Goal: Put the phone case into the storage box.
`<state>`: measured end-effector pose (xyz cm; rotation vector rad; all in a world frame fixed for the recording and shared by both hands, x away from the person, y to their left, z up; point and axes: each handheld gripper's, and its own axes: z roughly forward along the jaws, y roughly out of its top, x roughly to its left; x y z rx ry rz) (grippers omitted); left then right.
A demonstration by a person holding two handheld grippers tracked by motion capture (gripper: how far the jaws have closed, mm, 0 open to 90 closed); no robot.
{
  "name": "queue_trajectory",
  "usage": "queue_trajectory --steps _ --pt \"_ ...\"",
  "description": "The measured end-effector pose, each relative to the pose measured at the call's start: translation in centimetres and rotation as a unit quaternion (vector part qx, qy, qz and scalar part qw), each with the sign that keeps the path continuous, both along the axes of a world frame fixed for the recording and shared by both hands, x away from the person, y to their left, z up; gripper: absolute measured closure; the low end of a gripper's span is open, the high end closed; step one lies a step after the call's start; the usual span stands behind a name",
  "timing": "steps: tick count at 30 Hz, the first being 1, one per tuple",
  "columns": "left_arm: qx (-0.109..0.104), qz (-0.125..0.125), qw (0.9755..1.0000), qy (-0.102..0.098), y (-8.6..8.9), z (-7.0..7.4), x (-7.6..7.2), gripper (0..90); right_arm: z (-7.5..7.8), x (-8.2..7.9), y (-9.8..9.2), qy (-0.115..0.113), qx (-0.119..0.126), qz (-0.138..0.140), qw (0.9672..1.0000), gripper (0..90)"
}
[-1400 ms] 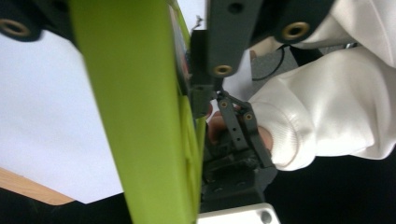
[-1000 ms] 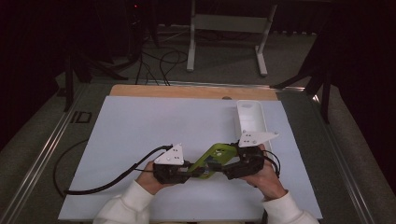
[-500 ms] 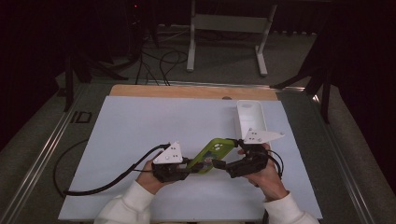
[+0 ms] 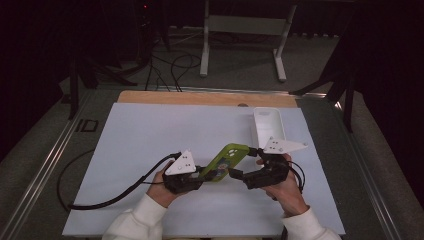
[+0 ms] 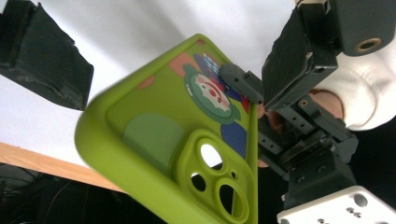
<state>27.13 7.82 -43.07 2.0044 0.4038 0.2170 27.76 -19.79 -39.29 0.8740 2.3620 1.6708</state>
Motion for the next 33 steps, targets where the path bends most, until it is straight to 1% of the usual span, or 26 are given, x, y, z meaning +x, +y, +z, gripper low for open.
queue_trajectory --steps 2,8,15,19,21,27,31,33 --pt "0.000 0.004 1.0000 -0.001 0.0 0.0 0.0 77.7 0.0 0.0 0.0 0.001 0.004 -0.004 1.0000 8.8" --pt "0.000 0.024 0.9997 -0.009 -0.1 0.0 -0.1 77.7 0.1 -0.1 0.3 -0.001 0.002 -0.015 0.9999 8.8" --pt "-0.003 0.046 0.9988 -0.017 -0.1 0.0 -0.2 77.7 0.2 -0.2 0.6 0.000 0.003 -0.023 0.9997 8.7" --pt "-0.003 0.054 0.9983 -0.020 -0.2 0.0 -0.3 77.7 0.3 -0.2 0.7 0.001 0.005 -0.030 0.9995 8.7" --pt "-0.001 0.061 0.9978 -0.025 -0.2 0.0 -0.3 77.7 0.3 -0.2 0.7 0.001 0.007 -0.032 0.9995 8.7" --pt "-0.004 0.078 0.9963 -0.035 -0.3 0.0 -0.4 77.7 0.5 -0.1 0.9 0.004 0.015 -0.043 0.9990 8.7" --pt "-0.009 0.094 0.9946 -0.043 -0.3 0.0 -0.5 77.7 0.6 0.0 1.0 0.007 0.022 -0.049 0.9985 8.7" --pt "-0.010 0.097 0.9942 -0.045 -0.3 0.0 -0.6 77.7 0.6 0.0 1.0 0.009 0.024 -0.052 0.9983 8.8"
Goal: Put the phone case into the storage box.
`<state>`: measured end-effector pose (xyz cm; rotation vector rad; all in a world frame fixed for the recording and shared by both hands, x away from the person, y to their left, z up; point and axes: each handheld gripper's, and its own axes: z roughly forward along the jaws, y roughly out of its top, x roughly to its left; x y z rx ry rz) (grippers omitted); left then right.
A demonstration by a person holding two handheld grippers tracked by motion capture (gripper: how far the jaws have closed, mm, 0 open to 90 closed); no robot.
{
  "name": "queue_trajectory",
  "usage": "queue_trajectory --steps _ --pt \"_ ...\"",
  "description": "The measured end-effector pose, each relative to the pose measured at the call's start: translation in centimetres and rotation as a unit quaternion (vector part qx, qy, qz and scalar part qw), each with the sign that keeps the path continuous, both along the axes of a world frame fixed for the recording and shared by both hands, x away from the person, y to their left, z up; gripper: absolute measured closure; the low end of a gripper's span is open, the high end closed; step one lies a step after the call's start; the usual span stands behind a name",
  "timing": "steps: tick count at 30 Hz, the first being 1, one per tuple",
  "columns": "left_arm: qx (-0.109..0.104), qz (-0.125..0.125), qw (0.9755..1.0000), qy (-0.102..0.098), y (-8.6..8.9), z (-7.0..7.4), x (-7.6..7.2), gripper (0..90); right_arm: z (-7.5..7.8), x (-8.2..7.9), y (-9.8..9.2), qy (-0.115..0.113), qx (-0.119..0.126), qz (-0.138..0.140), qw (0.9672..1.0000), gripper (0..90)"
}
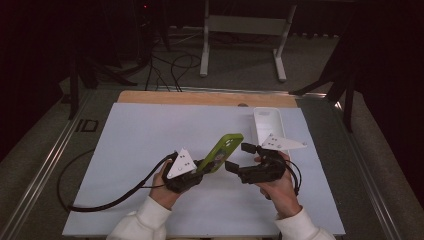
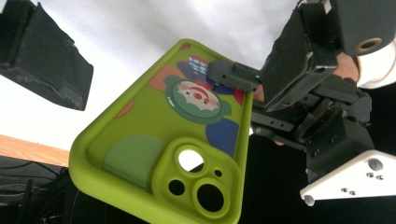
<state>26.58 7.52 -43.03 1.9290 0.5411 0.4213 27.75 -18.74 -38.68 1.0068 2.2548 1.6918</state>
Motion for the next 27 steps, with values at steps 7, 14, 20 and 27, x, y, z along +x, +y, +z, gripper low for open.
queue_trajectory --steps 7,14,20,27 --pt "-0.001 0.014 0.9999 -0.006 -0.1 -0.1 -0.1 78.1 0.1 0.0 0.4 -0.002 0.009 -0.015 0.9998 8.9" --pt "0.018 0.027 0.9994 -0.008 -0.4 -0.8 0.0 79.0 -0.4 0.1 1.2 0.004 0.007 -0.011 0.9999 10.4" --pt "0.008 0.043 0.9988 -0.022 0.1 -0.5 -0.2 79.1 -0.6 0.3 0.8 0.012 0.023 -0.045 0.9987 9.5" --pt "0.002 0.045 0.9987 -0.022 0.3 -0.6 -0.4 79.0 -1.0 0.9 1.0 0.031 0.039 -0.057 0.9971 9.0"
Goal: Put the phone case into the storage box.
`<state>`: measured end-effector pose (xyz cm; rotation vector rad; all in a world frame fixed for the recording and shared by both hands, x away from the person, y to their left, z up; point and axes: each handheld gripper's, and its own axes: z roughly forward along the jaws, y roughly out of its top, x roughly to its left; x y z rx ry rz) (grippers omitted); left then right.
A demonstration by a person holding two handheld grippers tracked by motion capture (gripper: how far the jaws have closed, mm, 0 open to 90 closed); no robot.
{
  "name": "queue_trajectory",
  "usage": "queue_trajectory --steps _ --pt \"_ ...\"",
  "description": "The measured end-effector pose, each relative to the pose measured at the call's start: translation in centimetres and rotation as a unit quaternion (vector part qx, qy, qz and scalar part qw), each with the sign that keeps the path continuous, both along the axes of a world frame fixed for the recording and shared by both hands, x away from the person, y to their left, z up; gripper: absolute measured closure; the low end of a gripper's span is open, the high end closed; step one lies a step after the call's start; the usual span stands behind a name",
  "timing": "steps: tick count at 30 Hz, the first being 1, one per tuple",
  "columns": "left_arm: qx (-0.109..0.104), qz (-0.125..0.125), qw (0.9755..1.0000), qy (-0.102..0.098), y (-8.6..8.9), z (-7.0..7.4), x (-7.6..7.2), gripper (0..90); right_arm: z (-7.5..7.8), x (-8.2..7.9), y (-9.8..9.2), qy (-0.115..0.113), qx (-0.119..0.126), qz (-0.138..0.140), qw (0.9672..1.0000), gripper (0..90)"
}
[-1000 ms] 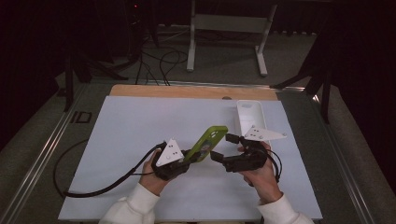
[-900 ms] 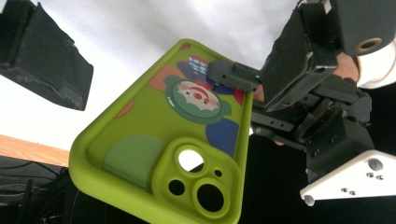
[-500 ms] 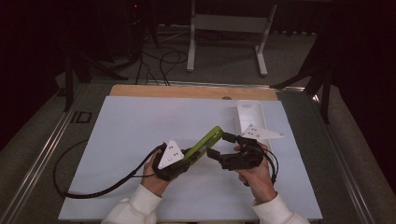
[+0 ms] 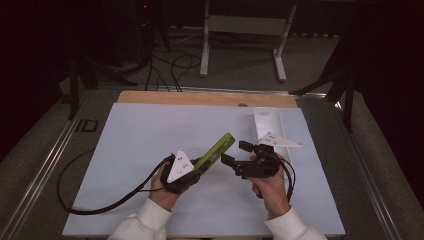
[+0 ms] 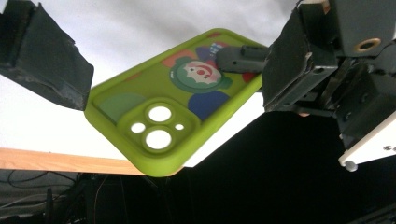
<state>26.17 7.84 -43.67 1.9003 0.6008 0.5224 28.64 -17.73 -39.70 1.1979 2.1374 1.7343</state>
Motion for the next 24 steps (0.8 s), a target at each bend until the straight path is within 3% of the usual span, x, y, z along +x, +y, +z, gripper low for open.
queue_trajectory --steps 12,24 --pt "-0.009 0.005 0.9998 -0.018 0.0 0.4 -0.5 79.0 -0.6 1.1 -0.2 0.043 0.054 -0.015 0.9975 8.3" --pt "-0.016 0.000 0.9996 -0.022 -0.1 0.4 -0.8 78.9 -1.0 1.8 -0.1 0.071 0.084 -0.017 0.9938 7.8"
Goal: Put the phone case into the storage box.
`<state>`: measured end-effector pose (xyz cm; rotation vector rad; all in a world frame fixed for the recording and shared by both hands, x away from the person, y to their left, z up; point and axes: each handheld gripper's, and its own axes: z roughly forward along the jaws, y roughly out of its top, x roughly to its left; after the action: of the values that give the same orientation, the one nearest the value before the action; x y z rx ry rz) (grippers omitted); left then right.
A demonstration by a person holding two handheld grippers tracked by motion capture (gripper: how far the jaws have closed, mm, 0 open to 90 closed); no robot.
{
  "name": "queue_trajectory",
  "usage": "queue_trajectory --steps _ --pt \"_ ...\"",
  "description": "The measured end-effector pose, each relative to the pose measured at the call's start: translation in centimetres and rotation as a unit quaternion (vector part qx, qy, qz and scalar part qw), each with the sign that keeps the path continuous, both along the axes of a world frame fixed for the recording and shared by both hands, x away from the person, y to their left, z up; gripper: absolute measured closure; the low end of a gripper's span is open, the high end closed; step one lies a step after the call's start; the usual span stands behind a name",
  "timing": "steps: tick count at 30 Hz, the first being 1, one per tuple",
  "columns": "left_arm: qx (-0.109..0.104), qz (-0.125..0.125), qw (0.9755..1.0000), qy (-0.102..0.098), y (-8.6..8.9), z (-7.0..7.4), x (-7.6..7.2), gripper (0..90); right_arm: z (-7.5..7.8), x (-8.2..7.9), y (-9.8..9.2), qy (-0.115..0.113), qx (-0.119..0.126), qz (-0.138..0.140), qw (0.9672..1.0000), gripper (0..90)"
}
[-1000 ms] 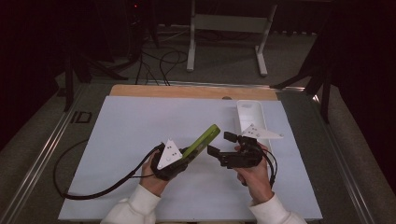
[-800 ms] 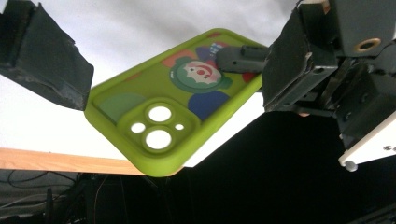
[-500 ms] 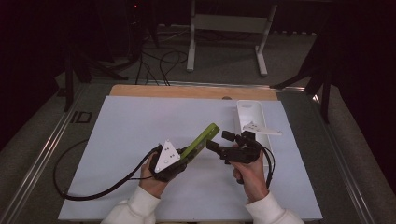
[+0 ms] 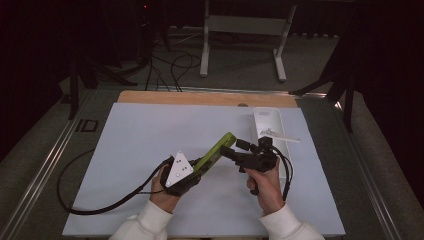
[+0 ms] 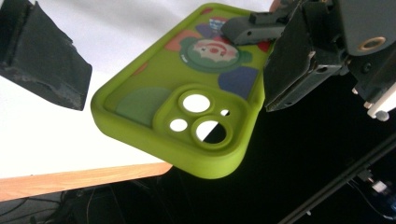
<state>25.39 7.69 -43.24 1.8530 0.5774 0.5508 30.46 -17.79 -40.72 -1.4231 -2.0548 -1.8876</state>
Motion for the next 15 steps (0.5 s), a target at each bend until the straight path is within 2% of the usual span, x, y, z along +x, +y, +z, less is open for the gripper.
queue_trajectory --steps 8,15 --pt "-0.004 -0.005 1.0000 0.000 -0.13 -0.13 -0.13 78.9 -0.14 0.27 0.12 0.011 0.020 0.003 0.9997 7.8" --pt "-0.018 -0.010 0.9998 -0.001 -0.34 -0.33 -0.25 78.9 -0.08 0.49 0.17 0.018 0.039 -0.001 0.9991 7.7"
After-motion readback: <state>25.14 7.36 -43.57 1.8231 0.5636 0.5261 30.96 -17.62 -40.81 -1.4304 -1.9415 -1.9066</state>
